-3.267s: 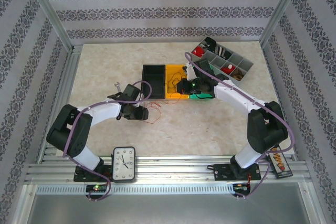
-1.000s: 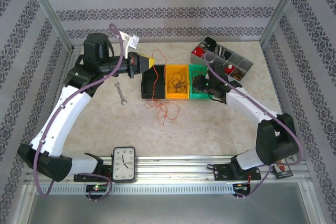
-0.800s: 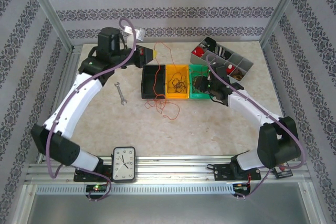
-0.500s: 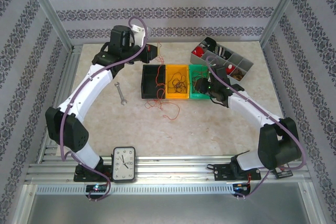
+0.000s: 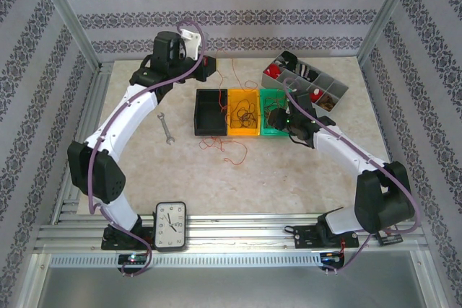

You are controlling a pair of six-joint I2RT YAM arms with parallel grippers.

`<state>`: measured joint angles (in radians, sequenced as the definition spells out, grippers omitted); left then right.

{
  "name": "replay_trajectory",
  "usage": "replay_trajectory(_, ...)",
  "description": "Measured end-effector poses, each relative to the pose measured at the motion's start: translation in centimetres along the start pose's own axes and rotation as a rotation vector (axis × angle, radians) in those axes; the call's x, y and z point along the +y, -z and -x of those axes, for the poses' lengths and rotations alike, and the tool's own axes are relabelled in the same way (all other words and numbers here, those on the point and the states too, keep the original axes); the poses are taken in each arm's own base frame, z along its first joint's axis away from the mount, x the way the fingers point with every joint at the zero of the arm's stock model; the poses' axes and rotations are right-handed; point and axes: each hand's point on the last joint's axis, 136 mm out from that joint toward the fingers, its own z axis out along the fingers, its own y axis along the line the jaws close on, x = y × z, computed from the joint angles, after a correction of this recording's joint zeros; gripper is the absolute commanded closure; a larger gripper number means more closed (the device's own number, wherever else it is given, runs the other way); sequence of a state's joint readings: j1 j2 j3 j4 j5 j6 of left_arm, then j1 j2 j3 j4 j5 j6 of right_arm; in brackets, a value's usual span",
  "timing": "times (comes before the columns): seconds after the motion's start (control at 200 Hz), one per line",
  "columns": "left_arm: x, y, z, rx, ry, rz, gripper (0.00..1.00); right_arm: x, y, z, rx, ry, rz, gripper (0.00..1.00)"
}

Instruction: Untangle the cables

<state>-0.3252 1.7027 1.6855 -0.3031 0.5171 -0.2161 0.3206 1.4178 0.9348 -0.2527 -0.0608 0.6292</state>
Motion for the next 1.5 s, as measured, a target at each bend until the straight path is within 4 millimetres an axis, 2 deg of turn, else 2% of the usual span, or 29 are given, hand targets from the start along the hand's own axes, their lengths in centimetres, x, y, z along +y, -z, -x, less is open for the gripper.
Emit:
replay_trajectory(0.295,-1.4,1.9,2.9,-0.096,-0.046,-0.024,1.00,0.0,-0.1,-0.3,0.009,0.000,0.003,0.58)
replay_trajectory(0.625,0.3,2.7,3.9,-0.131,-0.044,0.017,1.00,-0.2,-0.4,-0.5,0.021,-0.002,0.000,0.58)
replay_trajectory(0.884,1.4,2.8,3.9,-0.135,-0.057,0.051,1.00,-0.1,-0.6,-0.8,0.035,-0.002,0.007,0.58)
replay_trajectory(0.994,2.6,2.3,2.8,-0.120,-0.063,0.089,1.00,0.0,-0.6,-0.9,0.039,-0.003,0.012,0.58)
replay_trajectory(1.229,6.0,0.6,-2.9,-0.007,-0.035,0.182,1.00,-0.1,-0.6,-1.0,0.044,-0.003,0.009,0.58)
replay_trajectory(1.499,7.6,-0.6,-7.7,0.094,0.008,0.196,1.00,-0.2,-0.9,-1.0,0.052,-0.007,0.005,0.58)
